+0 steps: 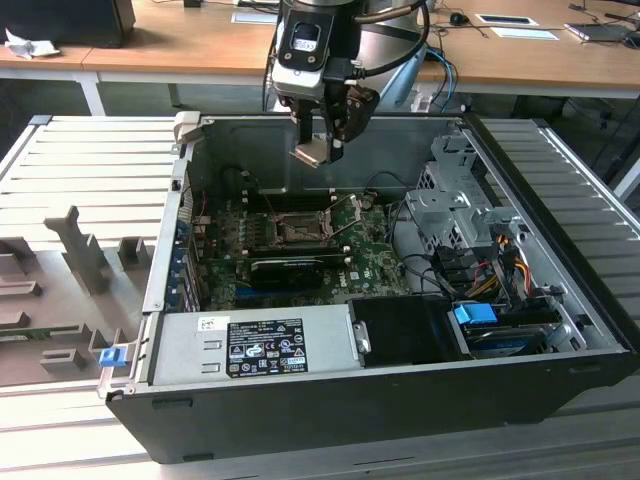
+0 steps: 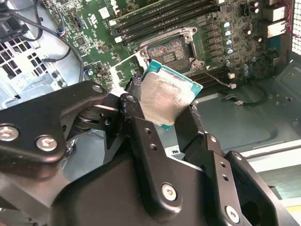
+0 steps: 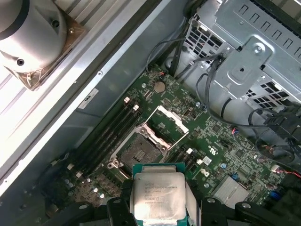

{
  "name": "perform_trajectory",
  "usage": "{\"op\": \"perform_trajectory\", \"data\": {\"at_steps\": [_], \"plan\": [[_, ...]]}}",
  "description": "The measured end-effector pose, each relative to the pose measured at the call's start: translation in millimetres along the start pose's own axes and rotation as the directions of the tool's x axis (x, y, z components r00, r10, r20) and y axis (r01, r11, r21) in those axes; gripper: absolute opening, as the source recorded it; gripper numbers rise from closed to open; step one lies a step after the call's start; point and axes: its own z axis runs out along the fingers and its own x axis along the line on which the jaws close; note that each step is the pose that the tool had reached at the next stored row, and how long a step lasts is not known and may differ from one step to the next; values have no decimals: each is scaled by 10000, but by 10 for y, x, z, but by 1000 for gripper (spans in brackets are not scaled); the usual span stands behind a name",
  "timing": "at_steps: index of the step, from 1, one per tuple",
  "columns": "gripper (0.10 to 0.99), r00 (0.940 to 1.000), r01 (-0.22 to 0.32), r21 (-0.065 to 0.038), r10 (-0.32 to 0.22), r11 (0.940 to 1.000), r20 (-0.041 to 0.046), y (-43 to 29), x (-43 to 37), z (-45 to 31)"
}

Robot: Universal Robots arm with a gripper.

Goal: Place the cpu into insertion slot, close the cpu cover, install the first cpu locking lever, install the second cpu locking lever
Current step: 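Place the cpu into insertion slot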

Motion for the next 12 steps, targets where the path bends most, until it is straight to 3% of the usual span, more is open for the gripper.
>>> {"op": "perform_trajectory", "data": {"at_steps": [12], "plan": [[529, 9969, -780, -16, 780, 9970, 69, -1, 0, 10]]}}
